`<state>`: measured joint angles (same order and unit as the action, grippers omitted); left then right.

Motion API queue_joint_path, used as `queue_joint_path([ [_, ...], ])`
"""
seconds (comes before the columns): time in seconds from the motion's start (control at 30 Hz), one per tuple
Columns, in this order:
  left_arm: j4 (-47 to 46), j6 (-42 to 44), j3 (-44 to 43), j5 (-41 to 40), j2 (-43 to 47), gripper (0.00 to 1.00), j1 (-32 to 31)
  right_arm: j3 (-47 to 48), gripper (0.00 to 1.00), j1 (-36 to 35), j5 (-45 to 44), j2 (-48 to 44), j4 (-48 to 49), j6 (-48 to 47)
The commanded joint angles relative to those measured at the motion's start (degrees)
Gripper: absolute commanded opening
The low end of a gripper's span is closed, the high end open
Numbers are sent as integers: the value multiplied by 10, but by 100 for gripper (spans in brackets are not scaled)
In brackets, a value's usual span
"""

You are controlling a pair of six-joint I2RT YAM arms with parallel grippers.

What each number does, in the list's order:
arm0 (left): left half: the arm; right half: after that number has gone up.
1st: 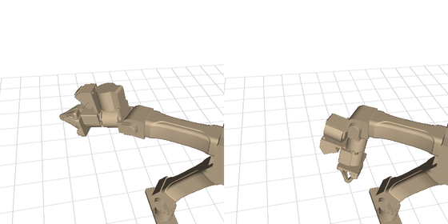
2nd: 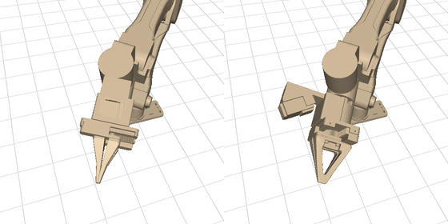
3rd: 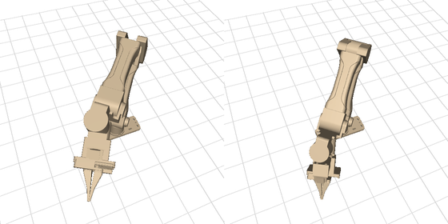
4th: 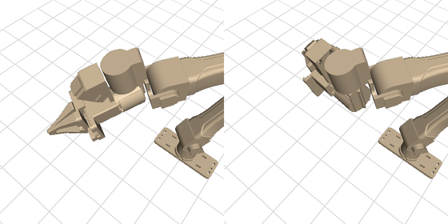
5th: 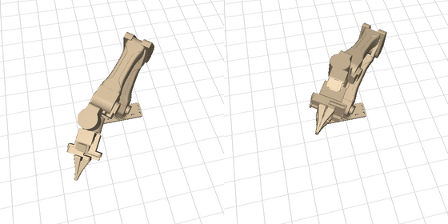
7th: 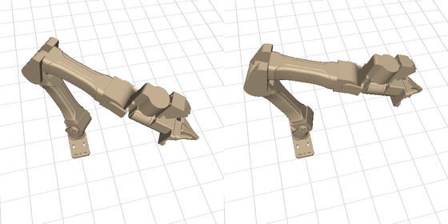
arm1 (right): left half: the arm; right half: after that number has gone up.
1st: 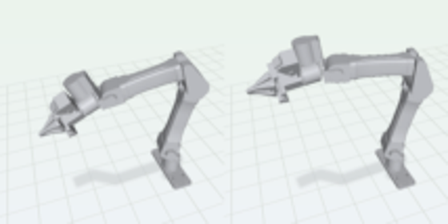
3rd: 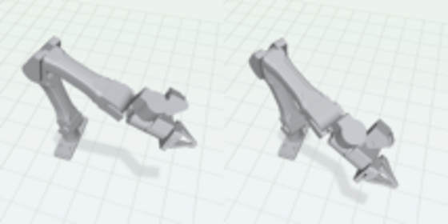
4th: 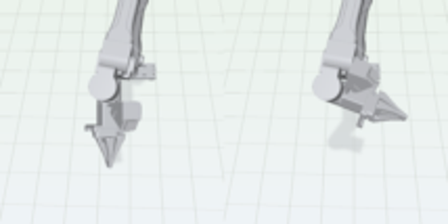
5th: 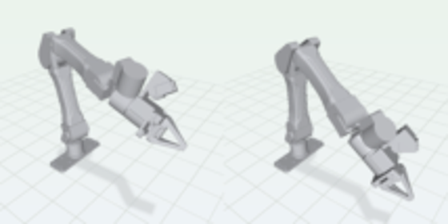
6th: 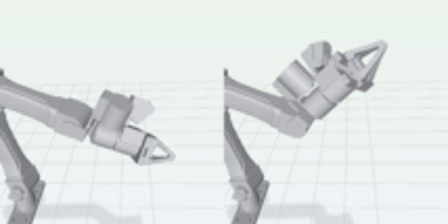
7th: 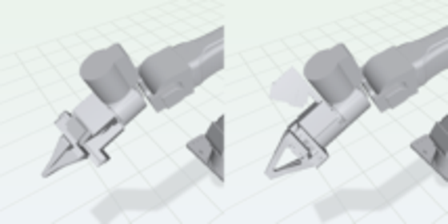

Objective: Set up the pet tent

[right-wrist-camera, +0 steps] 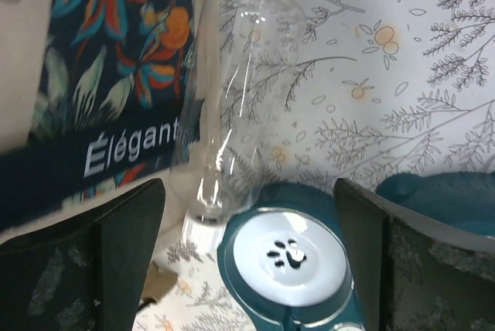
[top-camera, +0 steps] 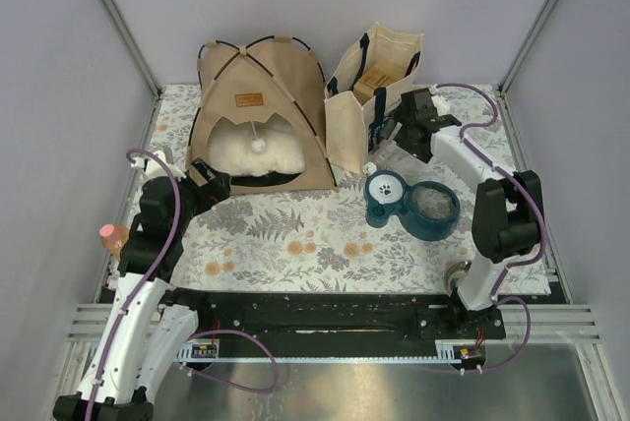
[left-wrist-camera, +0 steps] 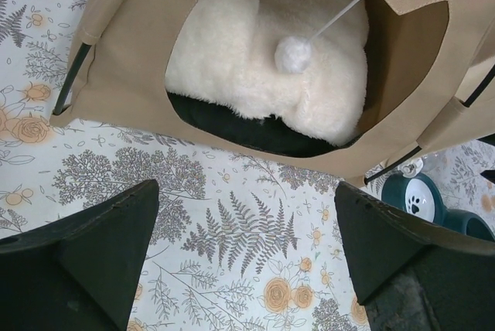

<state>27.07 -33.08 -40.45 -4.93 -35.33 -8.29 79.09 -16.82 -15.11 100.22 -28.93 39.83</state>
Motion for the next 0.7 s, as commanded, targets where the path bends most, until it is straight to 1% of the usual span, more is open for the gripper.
queue_joint_path([
  [0.0, -35, -12, 10, -14, 5, 99, 1, 51, 100, 22, 27, 38, 38, 60],
  [0.23, -45, -12, 12, -2, -2, 99, 0, 116, 99, 59, 90, 138, 41, 98],
  [0.57, -40, -8, 8, 11, -22, 99, 0, 175, 100, 64, 118, 222, 38, 128],
  [0.63, -40, -10, 8, 11, -22, 99, 0, 179, 98, 64, 119, 232, 38, 135],
  [0.67, -39, -9, 7, 13, -22, 99, 0, 178, 95, 64, 120, 236, 37, 138],
])
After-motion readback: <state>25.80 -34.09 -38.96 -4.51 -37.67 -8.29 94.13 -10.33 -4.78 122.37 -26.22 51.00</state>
